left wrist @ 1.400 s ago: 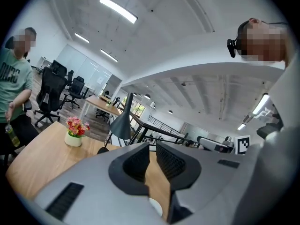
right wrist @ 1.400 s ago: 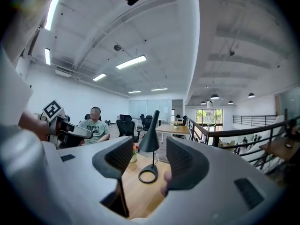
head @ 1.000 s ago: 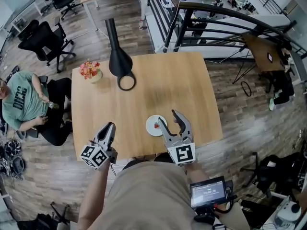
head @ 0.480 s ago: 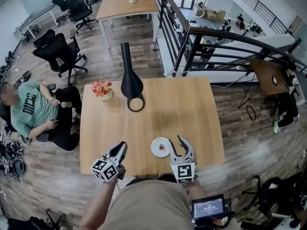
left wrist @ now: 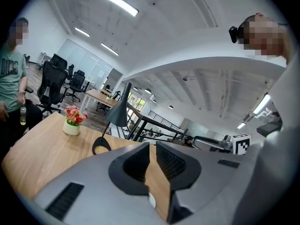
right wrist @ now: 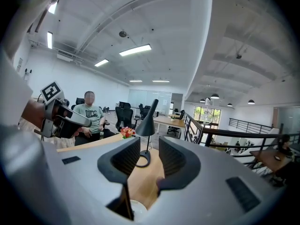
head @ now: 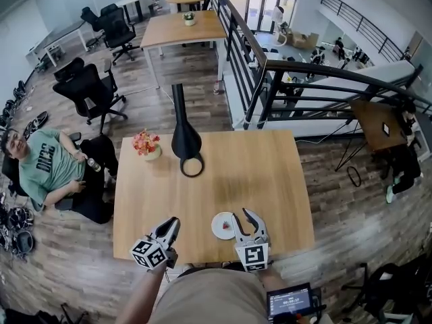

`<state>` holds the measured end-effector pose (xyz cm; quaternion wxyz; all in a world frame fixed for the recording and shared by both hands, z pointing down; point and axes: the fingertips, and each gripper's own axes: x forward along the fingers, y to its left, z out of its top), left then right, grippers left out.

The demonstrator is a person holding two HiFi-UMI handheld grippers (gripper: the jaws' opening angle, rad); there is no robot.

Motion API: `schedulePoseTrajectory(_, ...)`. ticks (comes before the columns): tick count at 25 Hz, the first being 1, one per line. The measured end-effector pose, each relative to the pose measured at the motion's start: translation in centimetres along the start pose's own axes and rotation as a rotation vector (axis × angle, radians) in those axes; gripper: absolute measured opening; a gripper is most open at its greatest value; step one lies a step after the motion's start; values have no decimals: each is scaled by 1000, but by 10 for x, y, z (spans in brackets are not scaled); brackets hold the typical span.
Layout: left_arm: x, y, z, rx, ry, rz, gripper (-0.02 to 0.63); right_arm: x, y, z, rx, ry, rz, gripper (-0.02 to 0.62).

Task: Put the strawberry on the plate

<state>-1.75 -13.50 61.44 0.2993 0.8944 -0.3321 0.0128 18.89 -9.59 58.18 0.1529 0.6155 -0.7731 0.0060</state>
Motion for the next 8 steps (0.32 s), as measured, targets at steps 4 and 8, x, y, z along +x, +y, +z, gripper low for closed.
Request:
schedulePoseTrajectory(4, 1, -3, 0, -4, -6, 7, 46, 1, -3, 5, 5, 0, 13, 133)
schedulePoseTrajectory(8, 4, -8, -3, -13, -10, 14, 46, 0, -8, 3, 0, -15, 27, 133)
